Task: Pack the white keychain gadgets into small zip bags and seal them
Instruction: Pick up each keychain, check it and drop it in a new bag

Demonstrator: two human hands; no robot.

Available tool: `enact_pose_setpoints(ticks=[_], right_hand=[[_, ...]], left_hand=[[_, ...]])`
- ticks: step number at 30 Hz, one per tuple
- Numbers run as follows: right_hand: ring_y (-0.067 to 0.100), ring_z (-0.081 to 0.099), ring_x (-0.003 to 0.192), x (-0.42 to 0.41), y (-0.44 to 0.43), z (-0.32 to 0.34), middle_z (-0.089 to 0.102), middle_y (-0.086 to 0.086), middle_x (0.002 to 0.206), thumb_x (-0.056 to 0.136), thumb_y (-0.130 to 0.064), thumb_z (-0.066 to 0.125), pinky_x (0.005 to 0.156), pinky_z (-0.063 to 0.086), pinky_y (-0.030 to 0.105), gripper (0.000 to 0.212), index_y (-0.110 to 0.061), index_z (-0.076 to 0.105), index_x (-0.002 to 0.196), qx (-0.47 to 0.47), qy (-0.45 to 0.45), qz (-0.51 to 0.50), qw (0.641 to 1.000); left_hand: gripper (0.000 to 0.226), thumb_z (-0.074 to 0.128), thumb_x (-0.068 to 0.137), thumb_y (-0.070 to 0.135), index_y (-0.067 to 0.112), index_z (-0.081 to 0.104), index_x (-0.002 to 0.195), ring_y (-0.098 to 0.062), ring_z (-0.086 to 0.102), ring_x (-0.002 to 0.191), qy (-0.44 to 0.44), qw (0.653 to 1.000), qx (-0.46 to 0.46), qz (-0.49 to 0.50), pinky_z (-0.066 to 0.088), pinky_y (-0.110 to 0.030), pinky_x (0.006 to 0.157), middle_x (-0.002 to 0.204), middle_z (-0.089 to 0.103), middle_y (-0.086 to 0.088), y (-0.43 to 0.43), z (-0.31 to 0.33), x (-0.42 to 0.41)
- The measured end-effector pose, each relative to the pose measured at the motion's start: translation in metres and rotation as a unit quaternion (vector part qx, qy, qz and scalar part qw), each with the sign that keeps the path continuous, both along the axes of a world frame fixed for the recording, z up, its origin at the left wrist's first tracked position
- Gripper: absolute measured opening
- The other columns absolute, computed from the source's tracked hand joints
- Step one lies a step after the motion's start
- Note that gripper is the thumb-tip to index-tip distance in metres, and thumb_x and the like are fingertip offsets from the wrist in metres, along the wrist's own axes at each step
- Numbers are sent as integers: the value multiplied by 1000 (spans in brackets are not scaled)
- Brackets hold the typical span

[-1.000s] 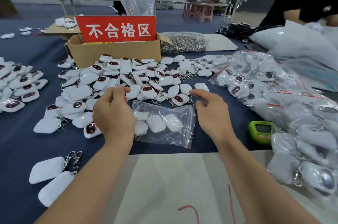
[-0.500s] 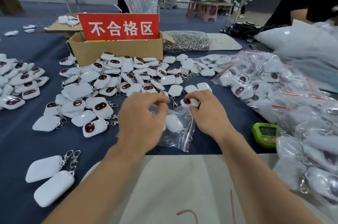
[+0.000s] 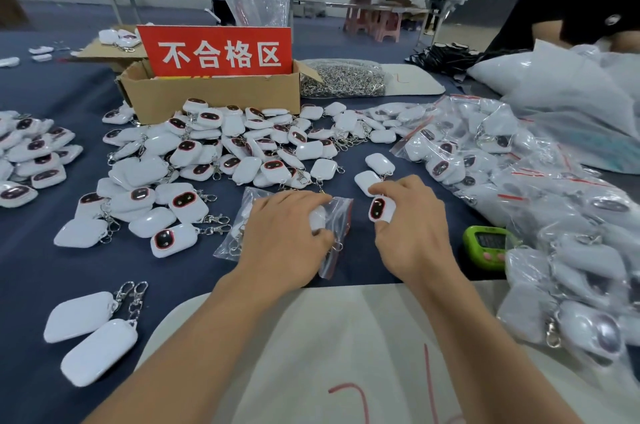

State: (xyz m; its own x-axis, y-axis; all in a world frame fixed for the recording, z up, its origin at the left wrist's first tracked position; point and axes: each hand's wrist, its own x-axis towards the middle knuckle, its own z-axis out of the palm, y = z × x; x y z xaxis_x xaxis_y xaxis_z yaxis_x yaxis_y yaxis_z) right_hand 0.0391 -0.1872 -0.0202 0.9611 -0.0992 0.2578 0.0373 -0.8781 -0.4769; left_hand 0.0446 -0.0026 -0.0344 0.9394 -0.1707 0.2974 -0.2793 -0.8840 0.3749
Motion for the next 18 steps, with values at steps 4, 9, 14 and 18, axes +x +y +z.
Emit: enact_pose_setpoints(ticks=[4, 9, 14, 18], right_hand=[[23, 52, 90, -17, 1, -6, 59, -5, 102, 90, -4, 59, 73, 38, 34, 40, -34, 67, 115, 86, 37, -3, 996], [7, 59, 72, -18, 2, -2, 67, -8, 81, 84, -10, 67, 53, 43, 13, 23, -32, 65, 91, 204, 30, -31, 978], [14, 65, 66, -14, 9, 4, 74, -5, 74, 77, -8, 74, 61, 50, 26, 27, -29, 66, 91, 364, 44, -37, 930], [19, 70, 62, -11, 16, 6, 75, 8, 74, 89, -8, 70, 54, 53, 28, 1, -9, 69, 89, 476, 75, 6, 876]], left_hand=[[54, 50, 89, 27, 32, 56, 142, -2, 41, 131, -30, 999, -28, -14, 18, -23, 109, 146, 56, 11, 0, 1, -3], [55, 61, 89, 27, 32, 56, 144, -1, 39, 121, -35, 998, -53, 13, 20, -23, 106, 142, 62, 7, -1, 5, -7], [53, 60, 89, 17, 37, 62, 137, -16, 50, 117, 0, 996, -88, 22, 31, -27, 104, 129, 70, 5, -2, 6, -6], [41, 61, 92, 25, 37, 67, 131, -17, 62, 115, -22, 990, -138, 12, 46, -36, 104, 120, 73, 16, -1, 10, -8]])
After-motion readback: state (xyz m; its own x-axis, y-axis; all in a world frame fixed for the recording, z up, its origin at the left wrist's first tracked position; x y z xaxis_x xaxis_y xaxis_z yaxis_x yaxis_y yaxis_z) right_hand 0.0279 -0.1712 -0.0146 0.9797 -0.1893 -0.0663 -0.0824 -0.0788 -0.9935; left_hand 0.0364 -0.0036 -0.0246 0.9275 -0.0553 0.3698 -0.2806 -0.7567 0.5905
